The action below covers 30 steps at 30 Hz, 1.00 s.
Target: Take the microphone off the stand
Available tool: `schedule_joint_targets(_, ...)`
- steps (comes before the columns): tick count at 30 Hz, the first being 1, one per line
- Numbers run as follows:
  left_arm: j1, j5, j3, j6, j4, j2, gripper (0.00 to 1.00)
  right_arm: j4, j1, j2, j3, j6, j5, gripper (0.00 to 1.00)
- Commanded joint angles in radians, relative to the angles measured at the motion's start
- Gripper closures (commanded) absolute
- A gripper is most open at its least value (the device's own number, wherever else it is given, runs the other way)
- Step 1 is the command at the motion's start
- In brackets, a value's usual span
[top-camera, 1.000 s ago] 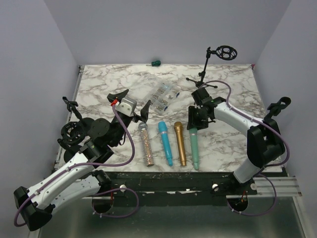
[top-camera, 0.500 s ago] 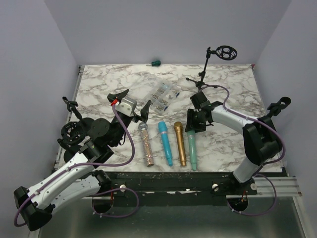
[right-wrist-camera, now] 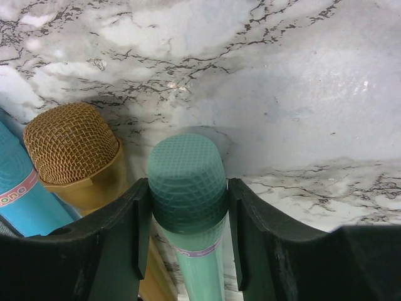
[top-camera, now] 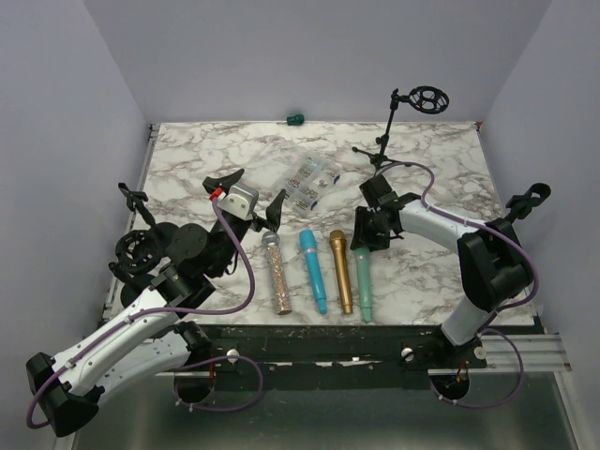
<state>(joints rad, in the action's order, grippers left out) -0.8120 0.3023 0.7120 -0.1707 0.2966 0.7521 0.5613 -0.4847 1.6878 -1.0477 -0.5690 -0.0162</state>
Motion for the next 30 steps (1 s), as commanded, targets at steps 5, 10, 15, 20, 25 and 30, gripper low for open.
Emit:
schedule_joint_targets(5,-0.003,-0.02,0.032,0.011,-0.014,-0.013,0.02,-0.029,-0.008,0.009,0.005,-0.009,0.042,0.63)
schedule_joint_targets(10,-0.003,-0.02,0.032,0.011,-0.014,-0.016,0.01,-0.019,-0.008,0.006,-0.008,-0.007,0.045,0.55)
schedule_joint_targets(15,-0.003,-0.02,0.031,0.011,-0.014,-0.018,0.02,-0.008,-0.008,-0.009,-0.024,-0.006,0.057,0.48)
schedule_joint_targets(20,-0.003,-0.02,0.033,0.011,-0.014,-0.017,0.01,0.018,-0.008,-0.032,-0.046,0.001,0.07,0.42)
schedule_joint_targets(25,-0.003,-0.022,0.032,0.013,-0.014,-0.015,0.02,0.052,-0.008,-0.071,-0.089,0.012,0.092,0.3)
schedule_joint_targets(30,-0.003,-0.021,0.032,0.013,-0.016,-0.014,0.01,0.114,-0.008,-0.132,-0.176,0.029,0.208,0.23)
